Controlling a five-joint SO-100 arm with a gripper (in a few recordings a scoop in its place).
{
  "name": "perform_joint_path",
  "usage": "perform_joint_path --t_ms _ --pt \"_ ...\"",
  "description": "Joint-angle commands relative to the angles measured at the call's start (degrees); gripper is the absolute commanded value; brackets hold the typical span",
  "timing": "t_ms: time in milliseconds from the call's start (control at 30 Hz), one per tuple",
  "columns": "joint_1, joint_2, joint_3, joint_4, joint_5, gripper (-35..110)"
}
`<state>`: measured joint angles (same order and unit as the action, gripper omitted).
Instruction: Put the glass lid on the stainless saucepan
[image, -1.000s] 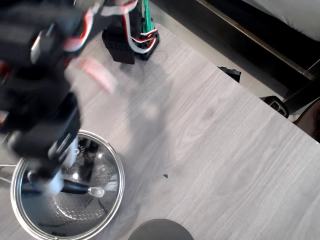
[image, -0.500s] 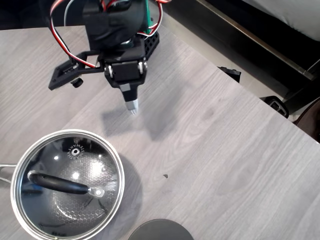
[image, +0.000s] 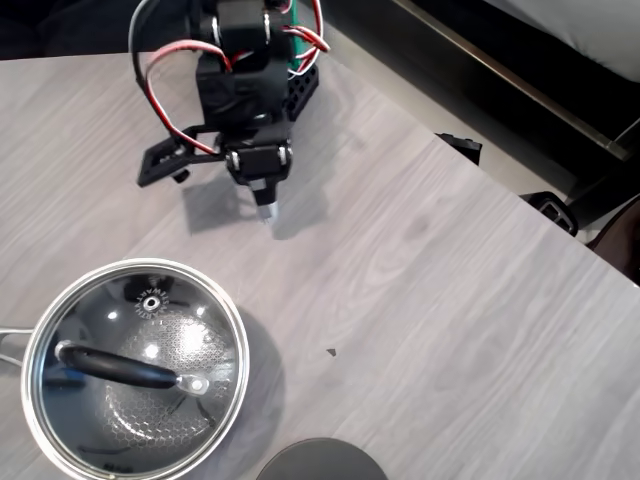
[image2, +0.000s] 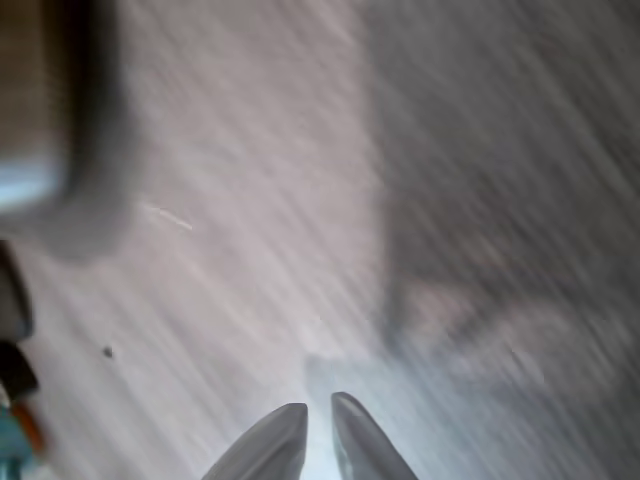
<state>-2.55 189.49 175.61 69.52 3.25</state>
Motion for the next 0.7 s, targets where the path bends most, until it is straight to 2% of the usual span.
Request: perform_joint_path --t_ms 0,667 --pt "1.0 1.7 1.5 1.1 1.3 0" --pt "1.3 1.7 1.6 1.7 1.0 0"
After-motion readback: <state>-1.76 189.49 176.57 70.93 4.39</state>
